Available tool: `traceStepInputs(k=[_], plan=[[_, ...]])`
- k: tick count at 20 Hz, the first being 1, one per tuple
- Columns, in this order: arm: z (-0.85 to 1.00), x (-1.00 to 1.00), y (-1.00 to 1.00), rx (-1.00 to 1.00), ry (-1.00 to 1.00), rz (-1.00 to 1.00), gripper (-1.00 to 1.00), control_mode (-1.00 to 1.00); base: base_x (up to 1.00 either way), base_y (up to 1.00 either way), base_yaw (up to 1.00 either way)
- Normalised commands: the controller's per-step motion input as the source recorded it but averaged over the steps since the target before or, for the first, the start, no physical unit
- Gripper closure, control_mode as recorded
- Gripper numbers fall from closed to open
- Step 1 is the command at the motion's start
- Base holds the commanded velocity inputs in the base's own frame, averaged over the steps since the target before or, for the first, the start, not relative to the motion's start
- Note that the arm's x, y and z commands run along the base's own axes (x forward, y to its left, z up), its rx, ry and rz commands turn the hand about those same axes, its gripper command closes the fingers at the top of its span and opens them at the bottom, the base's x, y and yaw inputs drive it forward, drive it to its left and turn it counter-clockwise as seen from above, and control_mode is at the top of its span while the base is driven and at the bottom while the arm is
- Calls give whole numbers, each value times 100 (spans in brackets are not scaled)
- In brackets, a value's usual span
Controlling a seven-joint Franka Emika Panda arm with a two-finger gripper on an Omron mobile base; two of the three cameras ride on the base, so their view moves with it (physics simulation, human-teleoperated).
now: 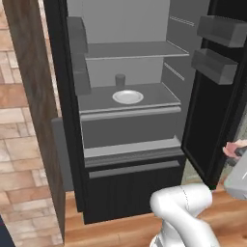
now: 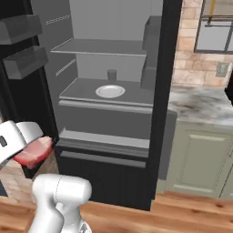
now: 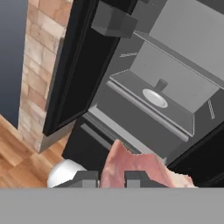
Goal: Retrieve the steak from the fridge and place it on the saucepan with marinade on the stove.
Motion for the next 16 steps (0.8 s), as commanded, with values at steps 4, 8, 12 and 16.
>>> traceStepInputs(k=[4,8,12,16], plan=[[0,0,0,0,0,0,100,100,-64,0,-1],[0,0,0,0,0,0,100,100,-48,-14,-8],[0,0,0,0,0,0,100,100,-39,-30,-15],[0,0,0,0,0,0,100,100,-33,-37,-19]])
